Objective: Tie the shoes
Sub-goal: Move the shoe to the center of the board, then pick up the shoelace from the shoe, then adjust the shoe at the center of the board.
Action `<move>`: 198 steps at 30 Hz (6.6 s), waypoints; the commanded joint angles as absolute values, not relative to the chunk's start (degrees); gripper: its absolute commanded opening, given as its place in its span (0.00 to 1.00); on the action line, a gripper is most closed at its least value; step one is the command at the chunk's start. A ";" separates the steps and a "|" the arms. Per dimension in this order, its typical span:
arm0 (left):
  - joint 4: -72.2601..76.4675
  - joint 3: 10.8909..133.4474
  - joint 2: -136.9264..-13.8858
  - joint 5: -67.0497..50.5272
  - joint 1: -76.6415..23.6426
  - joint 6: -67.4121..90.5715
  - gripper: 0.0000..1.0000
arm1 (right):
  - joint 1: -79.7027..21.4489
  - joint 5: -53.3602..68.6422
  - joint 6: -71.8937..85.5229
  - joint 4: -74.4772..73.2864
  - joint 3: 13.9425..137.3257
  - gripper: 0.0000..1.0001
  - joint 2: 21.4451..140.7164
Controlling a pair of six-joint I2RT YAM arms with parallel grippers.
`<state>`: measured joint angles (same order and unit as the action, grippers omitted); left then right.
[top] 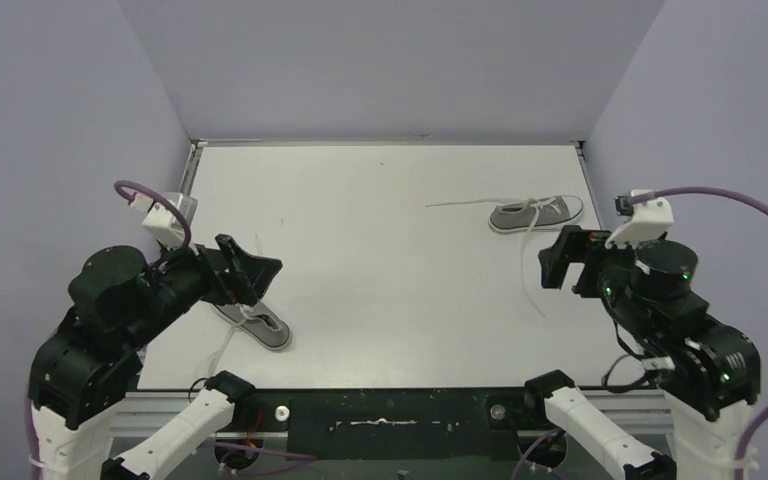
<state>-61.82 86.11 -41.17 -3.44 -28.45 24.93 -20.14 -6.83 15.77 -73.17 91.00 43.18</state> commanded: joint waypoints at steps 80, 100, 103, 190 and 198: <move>-42.33 55.86 -88.01 -6.07 -35.35 41.53 0.00 | -15.28 5.93 23.20 -57.87 65.45 1.00 56.73; -39.08 56.57 -81.97 -7.48 -44.84 46.06 0.33 | -27.80 16.56 30.69 -38.65 76.02 0.92 95.46; -43.67 56.21 -76.12 -5.86 -42.94 43.47 0.53 | -31.20 16.00 31.15 -36.78 80.69 0.90 101.81; -43.62 90.52 -106.92 -22.22 -32.34 27.91 0.95 | -26.39 16.70 24.68 -42.19 49.97 0.00 62.36; -49.31 79.16 -99.42 -17.32 -32.20 4.13 0.79 | -26.02 15.86 21.99 -46.75 53.44 0.00 62.42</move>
